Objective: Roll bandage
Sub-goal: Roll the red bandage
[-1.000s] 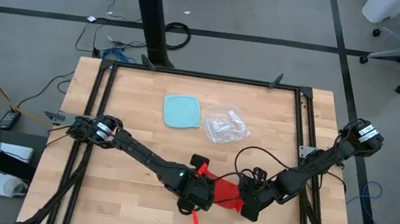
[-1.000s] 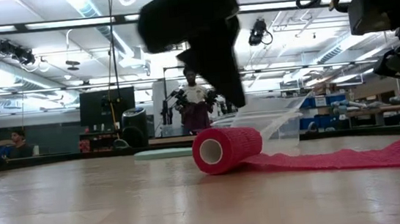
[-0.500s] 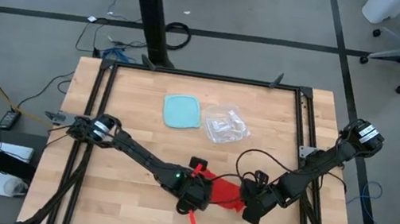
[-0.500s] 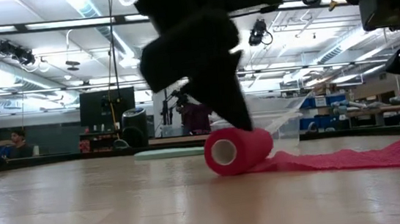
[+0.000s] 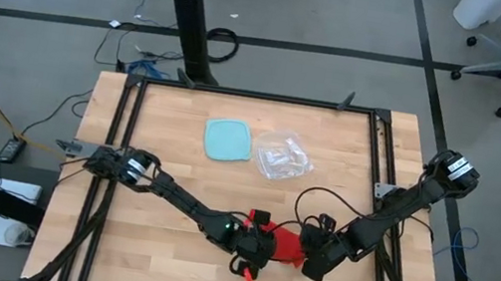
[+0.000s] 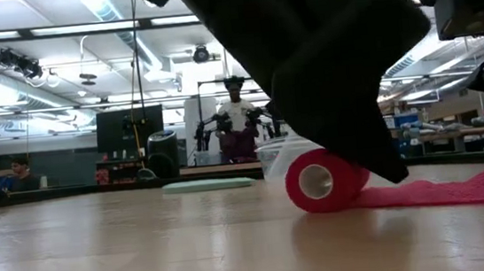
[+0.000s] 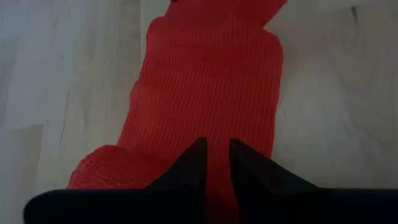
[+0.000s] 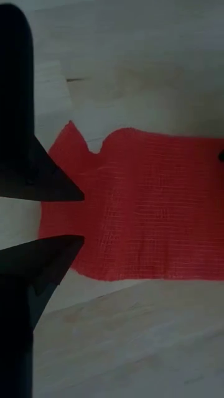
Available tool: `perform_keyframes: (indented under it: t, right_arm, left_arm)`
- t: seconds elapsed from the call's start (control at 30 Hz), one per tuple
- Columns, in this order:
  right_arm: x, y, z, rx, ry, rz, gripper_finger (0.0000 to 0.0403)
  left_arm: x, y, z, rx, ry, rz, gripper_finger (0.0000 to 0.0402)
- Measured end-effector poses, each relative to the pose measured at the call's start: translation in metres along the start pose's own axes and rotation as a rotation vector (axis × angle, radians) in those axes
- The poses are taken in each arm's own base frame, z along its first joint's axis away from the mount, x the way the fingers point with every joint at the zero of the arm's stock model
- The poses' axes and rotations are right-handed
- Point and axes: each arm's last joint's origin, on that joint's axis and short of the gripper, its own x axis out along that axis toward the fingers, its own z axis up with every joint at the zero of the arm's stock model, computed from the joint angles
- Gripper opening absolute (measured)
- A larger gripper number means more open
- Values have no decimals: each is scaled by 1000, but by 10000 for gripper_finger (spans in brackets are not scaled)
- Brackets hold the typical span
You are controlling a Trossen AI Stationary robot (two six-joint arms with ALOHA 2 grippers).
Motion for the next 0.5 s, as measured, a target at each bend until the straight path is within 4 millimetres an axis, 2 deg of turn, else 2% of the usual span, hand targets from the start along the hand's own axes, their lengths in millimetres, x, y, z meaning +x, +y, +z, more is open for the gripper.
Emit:
perform_keyframes:
  t: [0.17,0.37,0.5]
  right_arm:
    - [0,-1,0,-1,-10,-13,98]
    - [-1,0,0,-6,-43,-28,98]
    - [-1,0,0,-7,-46,-28,98]
  left_arm:
    - [-11,1,18,35,-28,-11,72]
    - [-47,8,59,76,-90,-3,72]
    - [-67,16,67,131,8,20,72]
